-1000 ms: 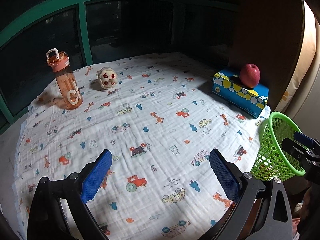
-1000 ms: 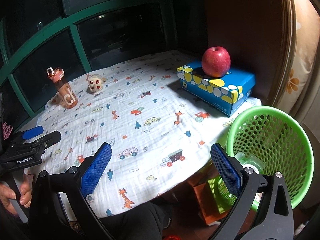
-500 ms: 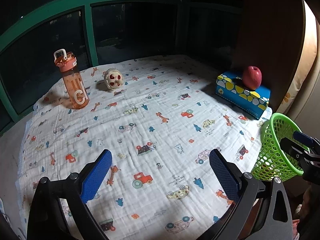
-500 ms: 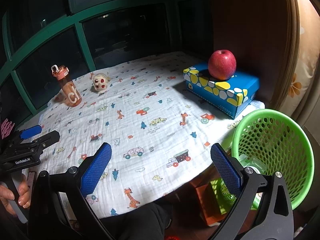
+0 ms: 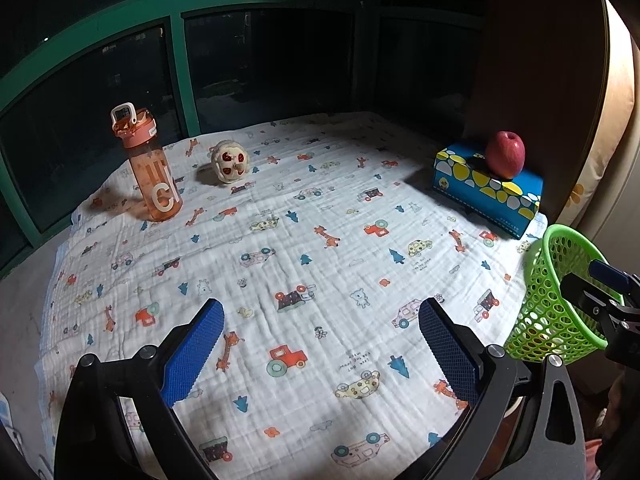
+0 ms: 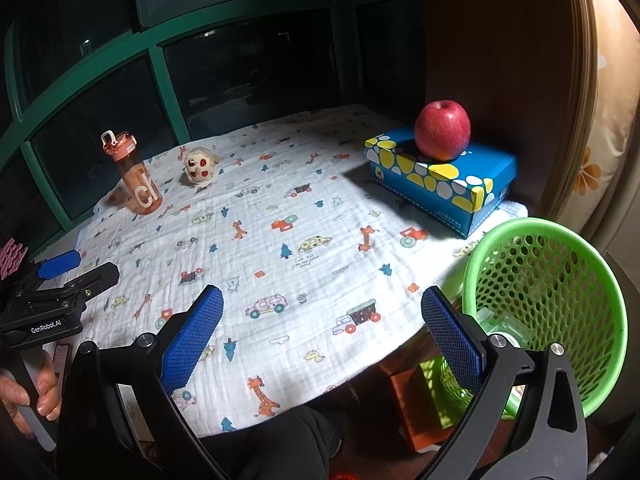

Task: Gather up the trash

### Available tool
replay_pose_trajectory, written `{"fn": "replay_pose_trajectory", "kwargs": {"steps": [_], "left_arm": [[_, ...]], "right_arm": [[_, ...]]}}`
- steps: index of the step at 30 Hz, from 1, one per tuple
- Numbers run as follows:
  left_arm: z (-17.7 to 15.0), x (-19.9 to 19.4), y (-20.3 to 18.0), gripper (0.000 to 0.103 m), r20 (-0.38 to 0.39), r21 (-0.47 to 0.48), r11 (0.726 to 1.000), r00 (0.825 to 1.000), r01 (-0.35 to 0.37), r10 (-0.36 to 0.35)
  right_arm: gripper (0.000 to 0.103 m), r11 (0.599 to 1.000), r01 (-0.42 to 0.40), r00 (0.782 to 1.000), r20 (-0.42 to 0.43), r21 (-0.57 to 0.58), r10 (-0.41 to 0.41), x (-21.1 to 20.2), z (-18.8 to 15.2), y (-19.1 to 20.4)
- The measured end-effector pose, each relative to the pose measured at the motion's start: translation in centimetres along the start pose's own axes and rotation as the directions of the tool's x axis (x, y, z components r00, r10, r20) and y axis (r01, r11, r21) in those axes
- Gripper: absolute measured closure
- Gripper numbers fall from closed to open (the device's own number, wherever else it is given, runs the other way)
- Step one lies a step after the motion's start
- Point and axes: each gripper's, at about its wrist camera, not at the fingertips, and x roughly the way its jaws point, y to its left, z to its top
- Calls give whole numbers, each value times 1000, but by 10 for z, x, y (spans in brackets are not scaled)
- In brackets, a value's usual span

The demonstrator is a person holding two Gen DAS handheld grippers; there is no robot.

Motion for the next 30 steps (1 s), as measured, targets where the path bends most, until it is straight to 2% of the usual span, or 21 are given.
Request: {"fn": "replay_pose_trajectory", "kwargs": {"steps": [30], "left_arm": [[-1, -2, -8, 8, 15, 4, 1000, 1000, -6, 5]], "right_arm": [[5, 1000, 2, 1000, 4, 0, -2, -1, 0, 0]]}}
